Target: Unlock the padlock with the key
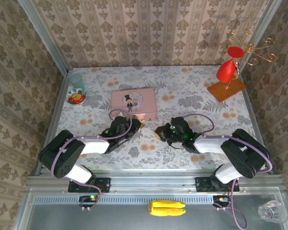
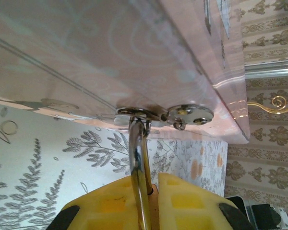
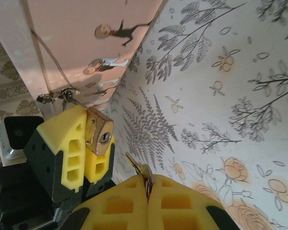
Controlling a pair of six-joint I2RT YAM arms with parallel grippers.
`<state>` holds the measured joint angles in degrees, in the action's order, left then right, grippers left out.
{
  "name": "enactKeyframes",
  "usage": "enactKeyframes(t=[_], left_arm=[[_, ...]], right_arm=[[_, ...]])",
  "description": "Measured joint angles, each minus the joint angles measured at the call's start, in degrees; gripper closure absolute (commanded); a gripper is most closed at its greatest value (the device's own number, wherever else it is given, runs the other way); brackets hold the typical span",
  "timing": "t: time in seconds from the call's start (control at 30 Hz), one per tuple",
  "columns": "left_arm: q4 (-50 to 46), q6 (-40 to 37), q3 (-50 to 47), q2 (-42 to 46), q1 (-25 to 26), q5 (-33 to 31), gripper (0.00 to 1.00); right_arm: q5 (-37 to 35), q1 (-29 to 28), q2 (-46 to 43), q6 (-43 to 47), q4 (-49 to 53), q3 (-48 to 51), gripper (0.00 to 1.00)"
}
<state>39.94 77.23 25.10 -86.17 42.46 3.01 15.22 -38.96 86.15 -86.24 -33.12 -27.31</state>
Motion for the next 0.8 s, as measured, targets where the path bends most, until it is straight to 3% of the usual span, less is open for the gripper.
enactKeyframes(t=[0.8], left_arm=[[7.43,3.82,-0.11,-5.88,2.47,-2.12,0.93]], right_arm=[[-1.88,-1.07,5.75,-4.42,-8.02,-0.02,1.00]])
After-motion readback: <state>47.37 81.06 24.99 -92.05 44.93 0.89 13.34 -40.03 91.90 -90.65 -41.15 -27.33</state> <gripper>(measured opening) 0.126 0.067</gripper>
